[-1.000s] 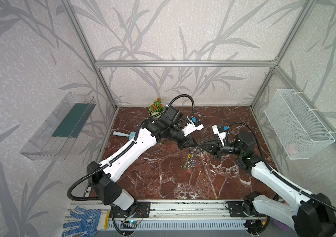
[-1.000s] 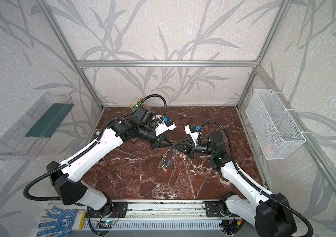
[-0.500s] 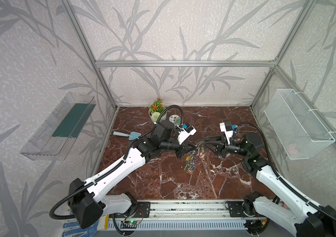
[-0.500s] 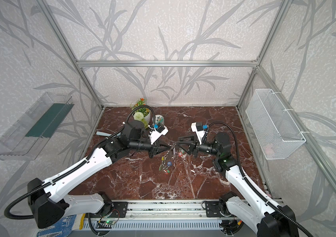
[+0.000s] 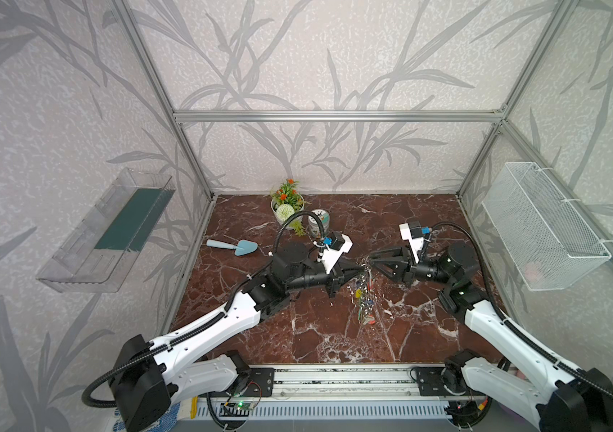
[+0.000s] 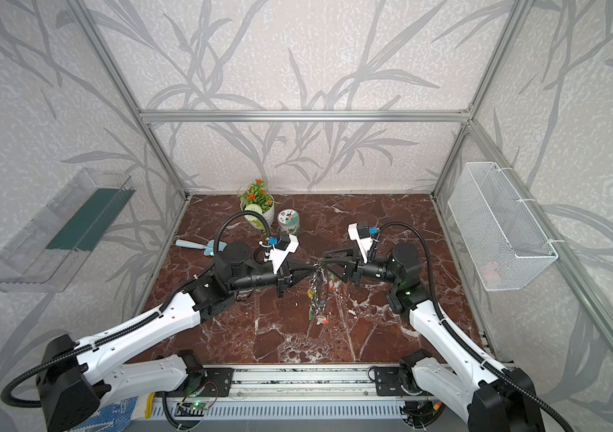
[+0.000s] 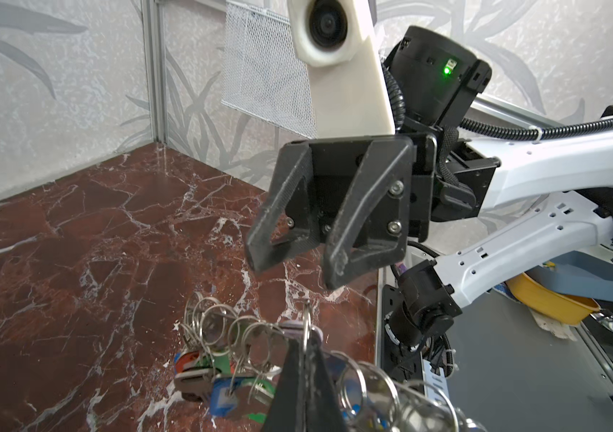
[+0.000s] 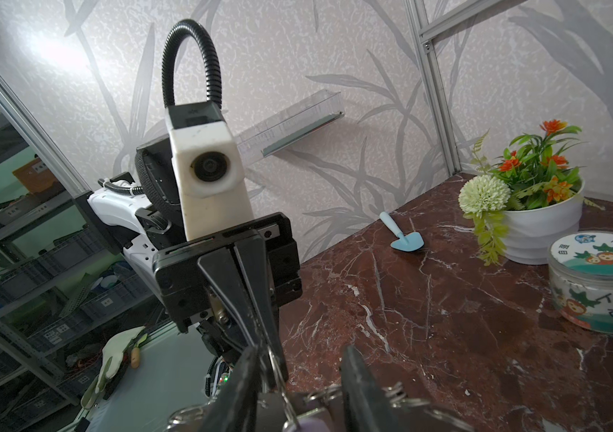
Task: Put the keys on the keyring
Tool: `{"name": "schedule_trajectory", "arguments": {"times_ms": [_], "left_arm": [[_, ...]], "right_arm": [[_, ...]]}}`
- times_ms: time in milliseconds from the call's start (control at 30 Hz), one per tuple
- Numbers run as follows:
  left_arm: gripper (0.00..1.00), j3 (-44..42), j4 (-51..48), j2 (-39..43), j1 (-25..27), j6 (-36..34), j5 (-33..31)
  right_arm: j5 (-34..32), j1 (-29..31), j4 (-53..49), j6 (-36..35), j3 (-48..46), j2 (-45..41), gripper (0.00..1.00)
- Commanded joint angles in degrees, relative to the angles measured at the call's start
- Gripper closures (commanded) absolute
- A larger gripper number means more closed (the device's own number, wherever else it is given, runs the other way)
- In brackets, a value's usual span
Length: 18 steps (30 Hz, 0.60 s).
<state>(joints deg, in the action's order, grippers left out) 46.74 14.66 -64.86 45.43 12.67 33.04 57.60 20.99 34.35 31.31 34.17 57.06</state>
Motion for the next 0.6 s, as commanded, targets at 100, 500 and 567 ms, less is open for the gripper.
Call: {"name": "schedule_trajectory", "arguments": {"times_ms": [100, 500, 567], "left_arm": [[1.0, -2.73, 18.96, 2.98, 0.58, 4.5, -3.64], [1.0, -3.78, 23.79, 2.62, 0.87, 7.09, -2.49], [1.0, -3.73, 24.08, 2.5, 0.94, 7.15, -2.46]], "right_arm": [[2.24, -0.08, 4.88, 2.34, -0.53, -0.01, 0.63], [2.95, -0.08, 7.64, 4.11, -0.69, 2.71, 0.65], [2.97, 0.01, 7.66, 4.02, -0.79, 2.78, 0.65]]}}
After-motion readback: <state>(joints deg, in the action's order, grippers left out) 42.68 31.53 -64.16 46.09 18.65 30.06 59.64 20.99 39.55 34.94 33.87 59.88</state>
